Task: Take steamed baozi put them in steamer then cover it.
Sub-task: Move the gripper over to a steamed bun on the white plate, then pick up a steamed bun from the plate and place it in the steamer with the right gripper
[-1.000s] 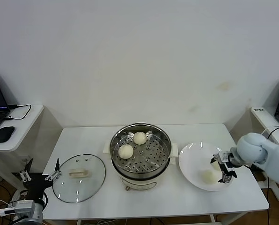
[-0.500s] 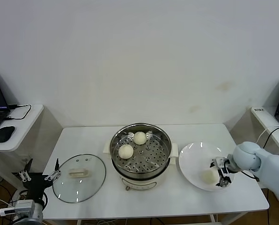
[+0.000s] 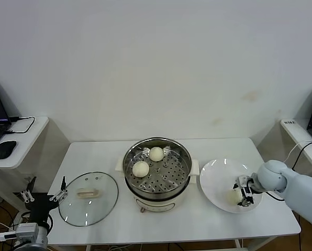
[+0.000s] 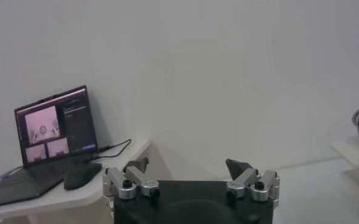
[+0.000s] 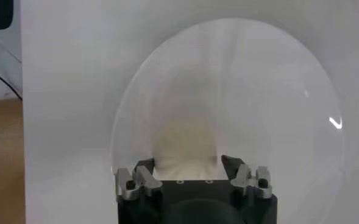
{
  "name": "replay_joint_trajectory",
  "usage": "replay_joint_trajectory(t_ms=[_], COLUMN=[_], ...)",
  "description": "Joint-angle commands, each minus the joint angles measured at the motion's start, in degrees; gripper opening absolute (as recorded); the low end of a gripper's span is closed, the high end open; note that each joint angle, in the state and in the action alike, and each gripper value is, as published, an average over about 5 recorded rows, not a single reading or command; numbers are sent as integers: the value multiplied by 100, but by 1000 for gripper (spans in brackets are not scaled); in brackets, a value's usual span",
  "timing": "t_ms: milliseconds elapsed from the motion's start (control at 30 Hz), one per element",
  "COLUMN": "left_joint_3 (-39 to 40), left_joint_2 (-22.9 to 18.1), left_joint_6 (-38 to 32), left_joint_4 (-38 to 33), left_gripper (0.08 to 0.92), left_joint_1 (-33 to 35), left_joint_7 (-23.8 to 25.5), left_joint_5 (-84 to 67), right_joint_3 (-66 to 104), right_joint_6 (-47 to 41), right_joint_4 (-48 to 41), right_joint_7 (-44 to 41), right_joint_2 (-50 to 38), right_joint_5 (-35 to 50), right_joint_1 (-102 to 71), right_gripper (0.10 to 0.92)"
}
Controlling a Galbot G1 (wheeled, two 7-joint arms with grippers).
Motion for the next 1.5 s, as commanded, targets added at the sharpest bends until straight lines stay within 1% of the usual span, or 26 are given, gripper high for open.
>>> replay_joint_trajectory(t_ms=[33,267,400,700,867,1000,1167,1300,1500], left_joint_3=[-1,-16,-25,-9,-8,2,28,3,-92], left_joint_2=[-4,-9,4,34,69,76,54,43,20], left_joint_6=[4,3,4,4,2,2,-1,-1,-4], left_joint_4=[-16,-42,-56,-84,-105,-138,-155,-165,-153], left_gripper=[823,823,823,823,823,823,823,823,823], left_joint_1=[5,14,11,-26,-22,-20,-21,-22,-9], left_joint_7=[2,1,2,7,13,14,11,10,8], left_joint_5=[-1,-2,-6,-32,-64,-78,-76,-78,-92], right_joint_3=[70,24,-233,-1155,-1521,-2070,-2735,-3004,-3314], right_joint_6=[-19,-39,-44,-160,-198,-149,-130,-37,347], right_joint_4=[-61,-33,76,360,345,257,239,285,386], right_joint_7=[20,-69,-199,-716,-886,-836,-608,-359,-41], right_joint_2=[55,17,-129,-467,-397,-79,591,1268,2058], right_joint_5=[-14,25,191,1013,1565,1988,2307,2557,2740], right_joint_1=[-79,62,496,2421,3534,4593,5574,5840,5633], right_gripper=[652,596,587,585,592,594,594,594,594])
